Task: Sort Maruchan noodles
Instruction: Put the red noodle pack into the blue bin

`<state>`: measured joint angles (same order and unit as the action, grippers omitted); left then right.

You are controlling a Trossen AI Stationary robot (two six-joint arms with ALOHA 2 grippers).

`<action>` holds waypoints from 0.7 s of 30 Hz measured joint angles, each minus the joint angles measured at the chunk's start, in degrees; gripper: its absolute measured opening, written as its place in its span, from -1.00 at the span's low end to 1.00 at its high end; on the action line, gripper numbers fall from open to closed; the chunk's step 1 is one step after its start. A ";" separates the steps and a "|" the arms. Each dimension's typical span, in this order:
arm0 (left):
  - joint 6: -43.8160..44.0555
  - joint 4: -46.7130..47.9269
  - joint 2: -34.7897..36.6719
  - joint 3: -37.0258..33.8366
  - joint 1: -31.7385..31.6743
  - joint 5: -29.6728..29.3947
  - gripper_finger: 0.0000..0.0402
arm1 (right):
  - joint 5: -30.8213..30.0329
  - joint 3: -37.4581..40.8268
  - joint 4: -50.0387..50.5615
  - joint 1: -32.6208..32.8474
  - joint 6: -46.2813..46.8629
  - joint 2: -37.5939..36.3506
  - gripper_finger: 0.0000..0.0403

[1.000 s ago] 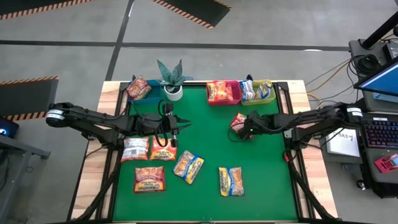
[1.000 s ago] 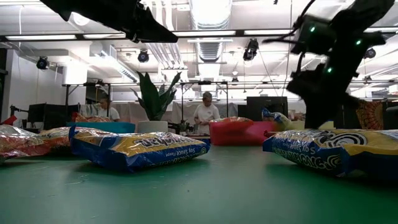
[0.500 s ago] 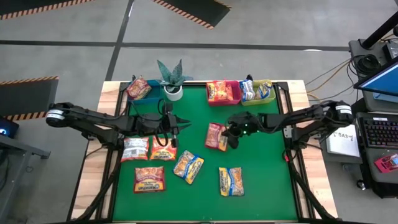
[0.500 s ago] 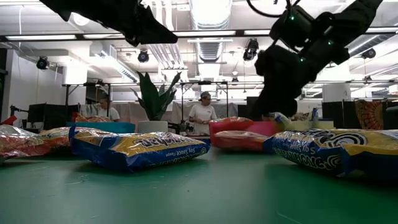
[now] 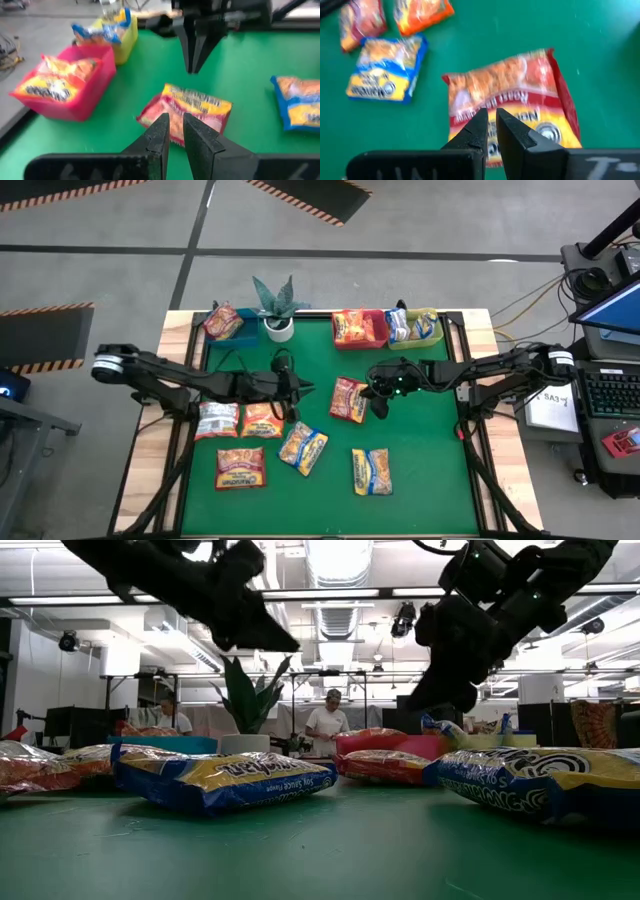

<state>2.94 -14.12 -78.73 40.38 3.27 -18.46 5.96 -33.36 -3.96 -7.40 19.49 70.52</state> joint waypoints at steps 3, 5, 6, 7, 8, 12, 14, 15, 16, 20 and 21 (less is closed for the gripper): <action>0.35 -1.75 -3.00 0.31 0.00 0.00 -0.81 | 0.02 0.02 3.12 0.00 0.51 0.18 -0.86; 0.41 -2.60 -4.63 0.48 0.00 -0.02 -0.81 | 0.04 0.02 4.35 0.00 2.22 0.57 -0.86; 0.41 -3.41 -5.52 0.81 0.00 -0.02 -0.81 | 0.04 0.02 5.18 0.00 3.10 0.75 -0.86; 0.42 -4.03 -6.16 0.97 0.00 0.00 -0.81 | 0.04 0.07 5.55 0.00 3.41 1.01 -0.86; 0.42 -4.16 -6.68 1.05 0.00 0.00 -0.81 | 0.04 0.07 5.46 0.00 3.45 1.36 -0.86; 0.03 -5.28 -8.46 2.02 0.00 0.00 -0.81 | 0.04 0.04 5.09 0.00 3.34 2.03 -0.86; -0.34 -5.98 -9.22 2.47 0.00 0.41 -0.81 | 0.02 0.05 5.35 0.00 3.41 2.05 -0.86; -0.52 -5.80 -9.35 2.45 0.00 1.02 -0.81 | 0.02 0.06 5.11 0.00 3.41 2.05 -0.86; -0.66 -5.99 -9.51 2.40 0.00 1.50 -0.81 | 0.02 0.04 4.96 0.00 3.41 2.05 -0.86; -0.70 -6.54 -9.70 2.40 0.02 1.95 -0.81 | 0.00 0.04 4.89 -0.02 3.33 2.03 -0.86; -0.72 -6.50 -9.70 2.40 0.04 1.95 -0.81 | 0.01 0.04 4.94 0.00 3.18 2.03 -0.86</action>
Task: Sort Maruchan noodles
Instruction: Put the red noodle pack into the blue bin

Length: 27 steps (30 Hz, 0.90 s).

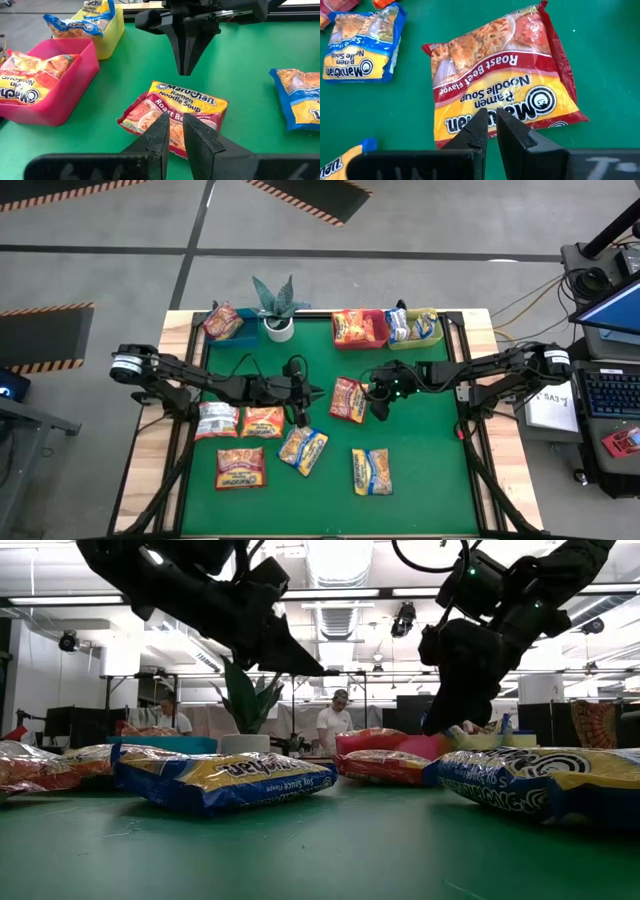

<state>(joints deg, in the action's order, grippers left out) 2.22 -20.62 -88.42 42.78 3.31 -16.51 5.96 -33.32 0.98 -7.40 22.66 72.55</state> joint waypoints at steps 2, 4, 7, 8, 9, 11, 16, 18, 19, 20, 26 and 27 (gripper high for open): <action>0.02 0.00 0.00 0.00 0.00 0.00 -0.81 | -0.33 0.00 0.00 0.00 -0.16 0.00 -0.86; 0.41 -0.11 -0.01 0.00 0.00 0.00 -0.81 | -0.45 0.02 0.42 0.05 -0.15 0.00 -0.86; 1.56 -0.17 -0.34 0.00 -0.02 0.01 -0.81 | -0.49 0.91 1.65 0.42 0.03 0.00 -0.86; 1.87 -0.14 -0.45 0.00 -0.02 0.11 -0.81 | -0.58 1.36 1.83 0.57 0.03 0.00 -0.86; 2.00 -0.07 -0.61 0.00 -0.02 0.15 -0.80 | -1.11 1.84 1.79 0.61 0.03 0.00 -0.86; 2.56 -0.08 -0.91 0.00 -0.02 0.62 -0.77 | -2.86 2.64 1.74 0.76 0.06 0.00 -0.86; 4.51 -0.29 -2.06 0.00 -0.02 0.79 -0.63 | -6.32 4.07 -0.23 0.76 -0.24 0.00 -0.86; 4.94 -0.58 -2.75 0.00 -0.02 0.79 -0.55 | -6.42 4.64 -2.02 0.76 -0.34 0.00 -0.86; 5.30 -1.06 -3.23 0.00 -0.02 0.79 -0.51 | -6.51 4.93 -3.36 0.76 -0.36 0.00 -0.86; 5.68 -1.57 -3.72 -0.02 -0.02 0.79 -0.46 | -6.55 5.21 -4.96 0.76 -0.38 0.00 -0.86; 6.04 -4.92 -6.41 -0.04 -0.04 0.76 -0.20 | -6.61 5.90 -11.38 0.76 -0.85 0.00 -0.86; 6.02 -5.24 -6.75 -0.04 -0.04 0.76 -0.16 | -6.62 5.91 -11.88 0.76 -0.97 0.00 -0.86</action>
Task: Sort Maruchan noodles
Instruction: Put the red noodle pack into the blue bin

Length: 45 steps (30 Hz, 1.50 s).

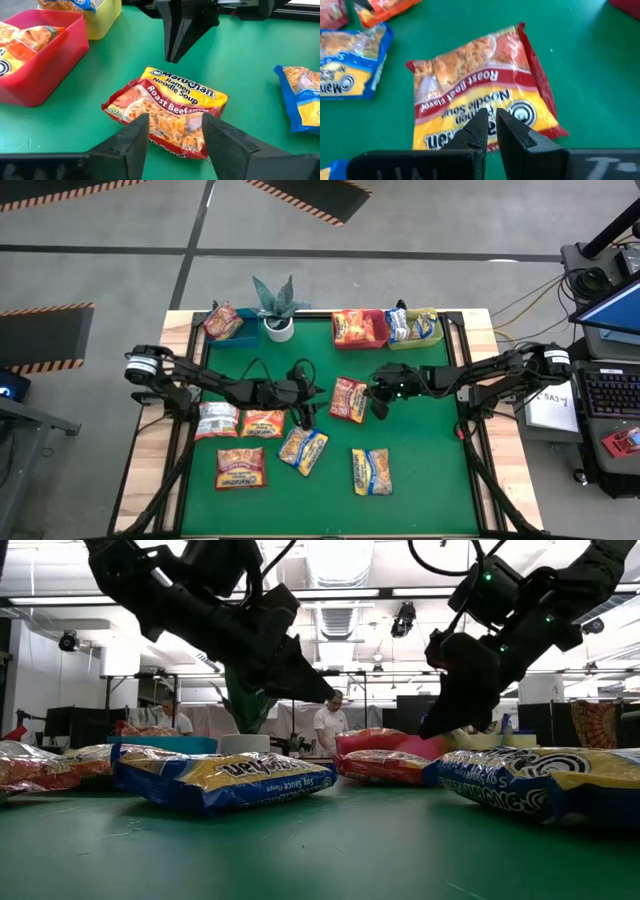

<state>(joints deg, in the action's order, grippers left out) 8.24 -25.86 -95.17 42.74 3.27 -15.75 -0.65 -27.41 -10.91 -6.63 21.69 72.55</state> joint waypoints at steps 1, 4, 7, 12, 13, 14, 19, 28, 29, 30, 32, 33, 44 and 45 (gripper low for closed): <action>-0.18 -0.09 -0.18 0.00 0.00 0.00 -0.13 | -0.38 0.01 -0.39 0.01 -0.22 0.00 -0.86; -0.84 -0.15 -0.65 -0.02 0.00 -0.02 -0.07 | -3.99 0.06 -0.12 0.02 -0.29 0.00 -0.86; -1.04 -0.21 -1.02 -0.02 0.00 -0.02 -0.06 | -6.93 0.08 -0.19 -0.04 0.95 0.01 -0.86; -1.06 -0.60 -1.53 -0.02 0.00 1.84 -0.06 | -6.64 -0.65 0.47 -1.09 9.03 -0.11 -0.83; -1.06 -0.71 -1.76 0.00 0.00 2.40 -0.06 | -6.36 -0.95 1.23 -1.48 10.73 -0.11 -0.80; -1.06 -1.04 -2.15 0.00 0.00 3.57 -0.06 | -5.70 -1.31 2.47 -1.90 12.00 -0.11 -0.77; -1.05 -5.40 -5.66 -0.02 0.00 9.04 -0.07 | 0.45 -2.94 9.44 -4.58 20.61 -0.11 -0.45; 1.02 -15.32 -12.38 0.00 -1.77 15.01 -0.28 | 2.13 -2.25 10.54 -6.09 23.39 -0.11 0.25; 1.47 -16.01 -13.02 0.00 -2.09 15.30 -0.30 | 2.15 -2.07 10.43 -6.34 23.41 -0.11 0.31; 1.71 -16.41 -13.48 -0.02 -2.35 15.28 -0.32 | 2.15 -1.87 10.26 -6.68 23.50 -0.11 0.38; 1.98 -16.78 -14.40 -0.01 -2.79 15.28 -0.37 | 2.16 -1.31 9.41 -7.39 23.81 -0.11 0.49; 2.24 -16.71 -14.96 0.00 -2.92 15.28 -0.39 | 2.14 -0.90 8.66 -7.67 24.02 -0.11 0.54; 3.56 -17.52 -19.55 0.15 -2.91 15.28 -0.55 | 2.11 2.35 -2.58 -8.00 25.04 2.92 0.69; 3.76 -17.47 -19.59 0.15 -2.93 15.28 -0.55 | 2.15 2.59 -4.19 -8.00 25.06 3.95 0.69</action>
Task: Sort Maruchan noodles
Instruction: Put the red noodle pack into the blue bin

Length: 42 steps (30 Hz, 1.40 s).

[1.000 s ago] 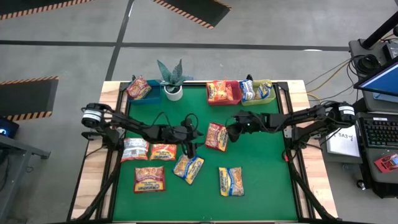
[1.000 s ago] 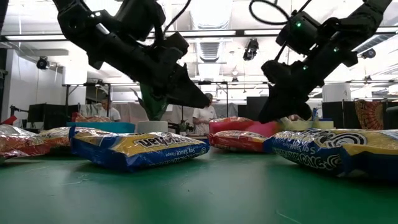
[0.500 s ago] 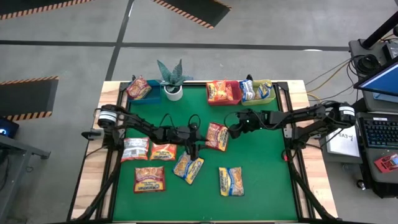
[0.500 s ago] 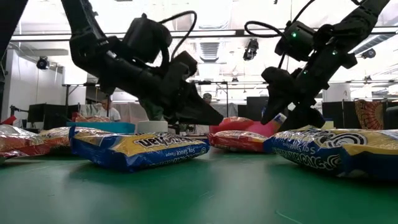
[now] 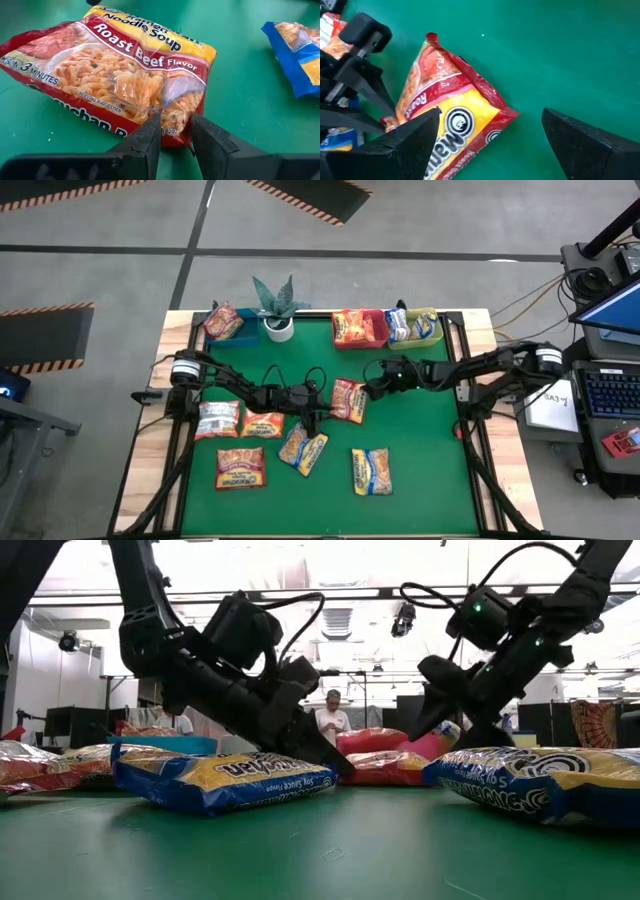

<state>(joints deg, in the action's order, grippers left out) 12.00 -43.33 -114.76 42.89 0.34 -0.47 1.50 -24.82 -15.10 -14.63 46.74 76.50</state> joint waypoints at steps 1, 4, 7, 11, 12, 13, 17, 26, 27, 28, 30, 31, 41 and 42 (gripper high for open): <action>0.15 0.12 0.00 0.00 0.00 -0.01 -0.56 | 0.01 0.25 -1.56 0.03 -0.06 1.12 0.69; 0.19 0.20 0.00 -0.02 0.02 -0.02 -0.57 | 1.75 0.57 -8.46 0.19 -0.54 5.05 0.69; 0.21 0.23 0.00 -0.02 0.02 -0.02 -0.57 | 5.31 0.29 -15.07 0.39 -0.81 9.08 0.67; 0.26 0.20 -0.02 -0.07 0.02 -0.04 -0.57 | 7.10 -0.09 -22.09 0.66 -1.29 13.62 0.63; 0.30 0.15 -0.02 -0.07 0.02 -0.07 -0.57 | 7.40 -0.09 -23.54 0.66 -1.33 14.38 0.62; 0.32 0.08 -0.02 -0.07 0.02 -0.05 -0.57 | 7.52 -0.17 -24.32 0.66 -1.39 14.95 0.62; 0.34 -0.04 -0.07 -0.11 0.02 -0.08 -0.57 | 8.46 -0.27 -24.43 0.69 -3.02 14.78 0.62; 0.34 -0.52 -0.13 -0.15 -0.02 -0.11 -0.57 | 10.26 -0.24 -24.74 1.07 -4.36 13.42 0.59; 0.34 -0.57 -0.13 -0.15 -0.02 -0.12 -0.57 | 10.15 -0.24 -24.77 1.18 -4.43 13.60 0.56; 0.34 -0.59 -0.13 -0.15 -0.02 -0.13 -0.57 | 10.10 -0.24 -24.63 1.37 -4.49 13.73 0.51; 0.34 -0.63 -0.13 -0.15 -0.02 -0.27 -0.57 | 10.05 -0.24 -24.72 1.59 -4.68 13.99 0.40; 0.34 -0.63 -0.13 -0.15 -0.02 -0.28 -0.57 | 9.96 -0.24 -24.71 1.64 -4.82 14.06 0.33; 0.34 -0.68 -0.07 -0.15 -0.04 -0.37 -0.57 | 9.83 -0.24 -24.65 1.64 -6.55 14.11 -0.18; 0.34 -0.68 -0.07 -0.15 -0.04 -0.37 -0.57 | 9.72 -0.24 -24.65 1.64 -6.77 14.11 -0.22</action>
<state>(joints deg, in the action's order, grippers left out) 12.34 -44.01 -114.83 42.74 0.30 -0.84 11.22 -25.06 -39.75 -12.99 39.98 90.61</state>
